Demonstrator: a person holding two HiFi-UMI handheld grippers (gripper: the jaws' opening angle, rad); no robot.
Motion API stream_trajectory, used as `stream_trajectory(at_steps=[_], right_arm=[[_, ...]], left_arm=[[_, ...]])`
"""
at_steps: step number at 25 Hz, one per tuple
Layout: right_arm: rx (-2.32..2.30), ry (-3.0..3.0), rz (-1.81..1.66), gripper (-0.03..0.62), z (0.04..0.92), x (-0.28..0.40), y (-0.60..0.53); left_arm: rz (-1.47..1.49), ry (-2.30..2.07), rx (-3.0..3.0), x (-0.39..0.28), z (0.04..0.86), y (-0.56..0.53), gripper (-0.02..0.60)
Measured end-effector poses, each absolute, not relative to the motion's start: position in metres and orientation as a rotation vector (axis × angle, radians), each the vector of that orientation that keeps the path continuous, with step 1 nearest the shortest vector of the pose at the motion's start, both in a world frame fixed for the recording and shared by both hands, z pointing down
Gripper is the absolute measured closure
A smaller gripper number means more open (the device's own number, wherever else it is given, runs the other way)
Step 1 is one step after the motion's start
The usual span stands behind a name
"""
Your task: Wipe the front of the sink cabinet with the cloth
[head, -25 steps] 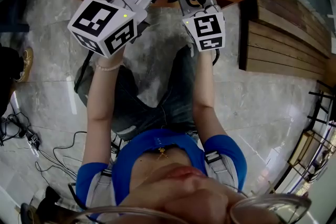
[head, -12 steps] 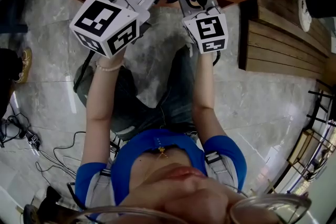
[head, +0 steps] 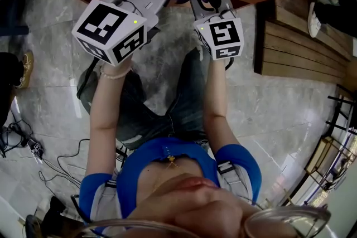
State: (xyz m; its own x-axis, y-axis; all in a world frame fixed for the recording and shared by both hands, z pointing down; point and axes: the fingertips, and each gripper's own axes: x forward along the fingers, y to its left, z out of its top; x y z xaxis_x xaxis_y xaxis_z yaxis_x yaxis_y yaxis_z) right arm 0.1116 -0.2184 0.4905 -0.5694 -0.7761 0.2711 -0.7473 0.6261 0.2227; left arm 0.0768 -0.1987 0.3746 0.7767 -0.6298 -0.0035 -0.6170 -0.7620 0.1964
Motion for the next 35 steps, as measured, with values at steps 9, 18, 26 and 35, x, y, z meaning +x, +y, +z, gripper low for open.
stream_trajectory(at_steps=[9,18,26,35], right_arm=[[1.370,-2.544,-0.198,0.539,0.445,0.117,-0.212],[1.505,-2.477,-0.081,0.539,0.378,0.113,-0.201],[1.493,-2.488,-0.110,0.539,0.180,0.099,-0.185],[1.334,-2.576,-0.129,0.539,-0.066,0.048,-0.168]], left_arm=[[-0.120,-1.022,2.833,0.079,0.368,-0.206,0.581],[0.041,-1.255,2.789,0.072,0.366,-0.217,0.581],[0.082,-1.328,2.649,0.058,0.195,-0.198,0.581],[-0.014,-1.379,2.695,0.022,-0.068,-0.176,0.584]])
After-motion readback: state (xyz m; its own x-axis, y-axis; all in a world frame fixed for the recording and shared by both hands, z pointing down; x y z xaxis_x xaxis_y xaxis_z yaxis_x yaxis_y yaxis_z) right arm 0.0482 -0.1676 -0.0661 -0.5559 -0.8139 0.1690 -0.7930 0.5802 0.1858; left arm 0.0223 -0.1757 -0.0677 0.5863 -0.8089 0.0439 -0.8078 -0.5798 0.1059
